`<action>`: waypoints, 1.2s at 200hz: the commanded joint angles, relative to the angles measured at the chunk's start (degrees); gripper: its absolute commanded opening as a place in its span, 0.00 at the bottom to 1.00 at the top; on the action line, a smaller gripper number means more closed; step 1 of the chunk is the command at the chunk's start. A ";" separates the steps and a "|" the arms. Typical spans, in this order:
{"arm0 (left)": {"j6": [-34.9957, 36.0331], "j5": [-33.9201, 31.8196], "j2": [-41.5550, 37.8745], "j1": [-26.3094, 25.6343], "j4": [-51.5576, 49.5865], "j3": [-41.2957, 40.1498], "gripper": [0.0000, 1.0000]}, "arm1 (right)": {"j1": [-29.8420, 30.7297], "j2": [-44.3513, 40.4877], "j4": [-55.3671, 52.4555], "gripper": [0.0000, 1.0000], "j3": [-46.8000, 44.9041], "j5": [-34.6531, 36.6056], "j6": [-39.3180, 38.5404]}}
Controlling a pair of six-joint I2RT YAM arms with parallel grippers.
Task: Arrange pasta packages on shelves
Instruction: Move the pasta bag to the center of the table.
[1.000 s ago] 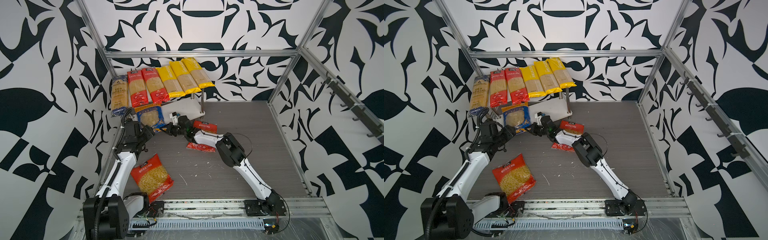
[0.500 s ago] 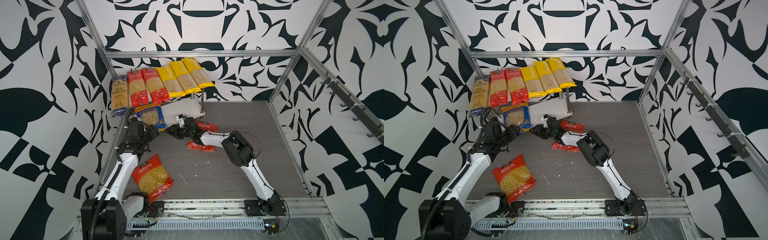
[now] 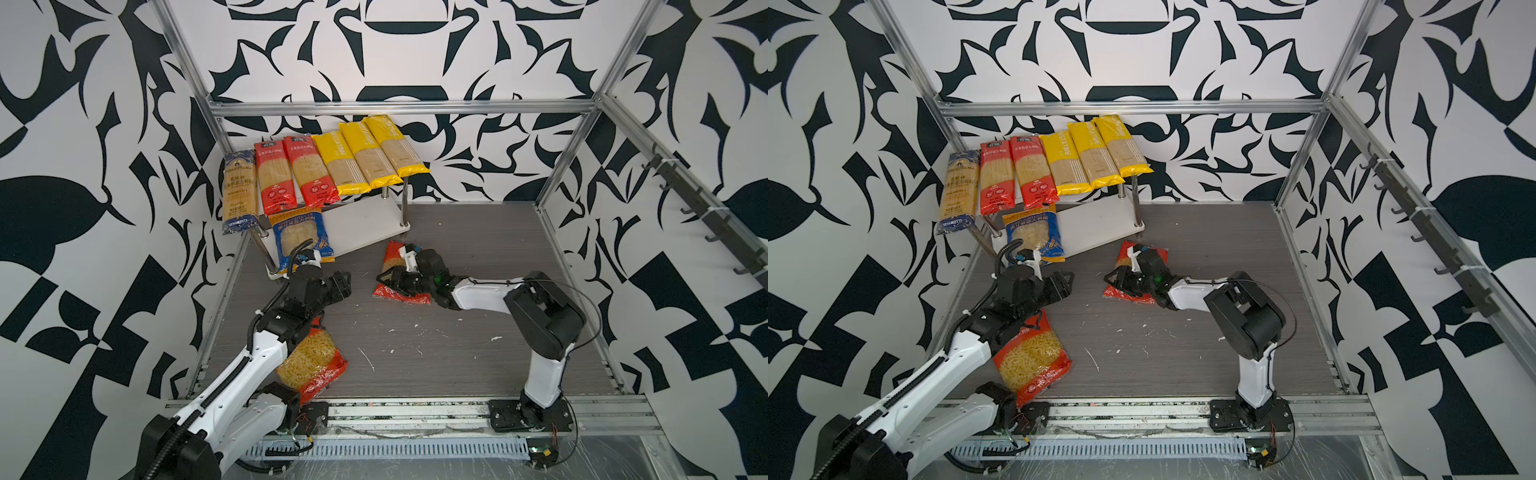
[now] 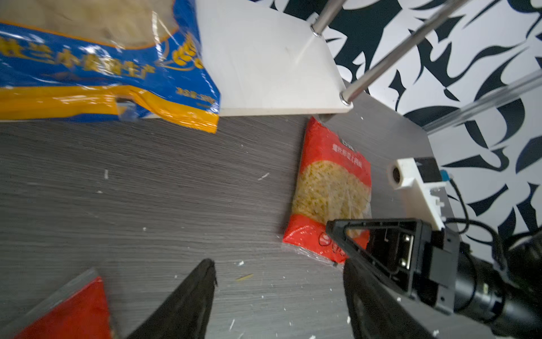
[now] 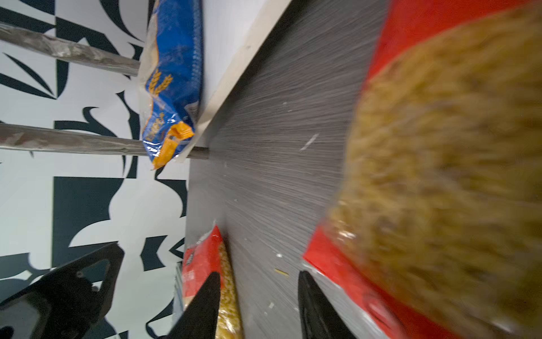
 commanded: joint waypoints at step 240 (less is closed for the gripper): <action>-1.16 13.20 45.03 -5.69 14.98 14.82 0.79 | -5.12 -0.33 -28.34 0.30 5.56 11.34 -21.18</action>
